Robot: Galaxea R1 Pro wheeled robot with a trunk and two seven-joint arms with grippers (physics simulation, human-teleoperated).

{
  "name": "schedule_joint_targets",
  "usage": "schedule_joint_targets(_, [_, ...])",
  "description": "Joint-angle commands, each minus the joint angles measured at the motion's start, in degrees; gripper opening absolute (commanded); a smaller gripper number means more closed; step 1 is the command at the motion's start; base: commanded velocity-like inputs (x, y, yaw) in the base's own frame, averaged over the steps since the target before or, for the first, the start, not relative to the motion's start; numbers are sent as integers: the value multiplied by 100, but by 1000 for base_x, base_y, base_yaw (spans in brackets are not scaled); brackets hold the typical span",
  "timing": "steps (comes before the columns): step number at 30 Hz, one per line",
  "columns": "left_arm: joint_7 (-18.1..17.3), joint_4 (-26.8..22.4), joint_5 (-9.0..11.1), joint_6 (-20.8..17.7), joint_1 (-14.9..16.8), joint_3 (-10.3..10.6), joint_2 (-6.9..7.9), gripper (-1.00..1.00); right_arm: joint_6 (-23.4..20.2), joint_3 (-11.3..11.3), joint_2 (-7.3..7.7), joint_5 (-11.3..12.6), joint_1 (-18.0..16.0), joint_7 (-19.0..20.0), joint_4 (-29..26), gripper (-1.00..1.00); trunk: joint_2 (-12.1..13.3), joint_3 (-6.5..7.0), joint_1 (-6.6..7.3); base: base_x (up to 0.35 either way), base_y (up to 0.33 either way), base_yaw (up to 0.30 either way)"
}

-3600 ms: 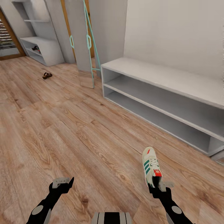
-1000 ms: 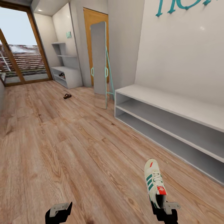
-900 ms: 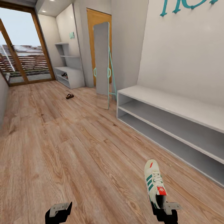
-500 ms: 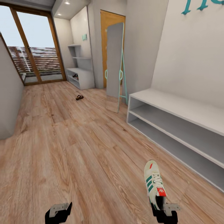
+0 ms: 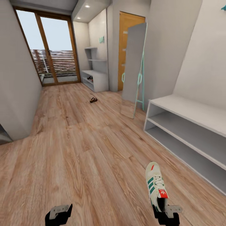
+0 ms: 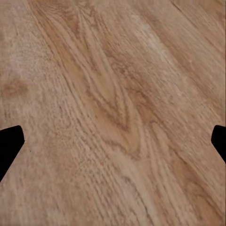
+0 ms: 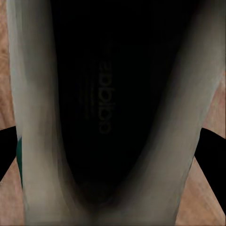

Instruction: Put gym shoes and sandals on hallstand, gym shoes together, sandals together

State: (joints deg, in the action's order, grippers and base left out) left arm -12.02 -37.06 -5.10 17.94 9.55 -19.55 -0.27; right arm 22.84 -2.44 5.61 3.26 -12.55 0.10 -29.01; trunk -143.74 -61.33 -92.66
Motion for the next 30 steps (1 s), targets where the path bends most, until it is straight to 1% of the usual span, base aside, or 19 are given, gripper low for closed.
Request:
schedule_joint_targets(1, [-37,6,-53,25,6,-38,-5,100,19,-24,7,34,-2,1,1,-100,-2,1,-2,288,192,227])
schedule_joint_targets(14, [-37,97,-53,25,3,-34,0,100,19,-24,10,27,-2,6,8,-100,-2,70,-2,300,144,227])
schedule_joint_targets(30, [-37,173,-53,33,3,-32,-1,100,19,-27,-6,26,-2,7,3,-100,-2,150,-2,333,14,232])
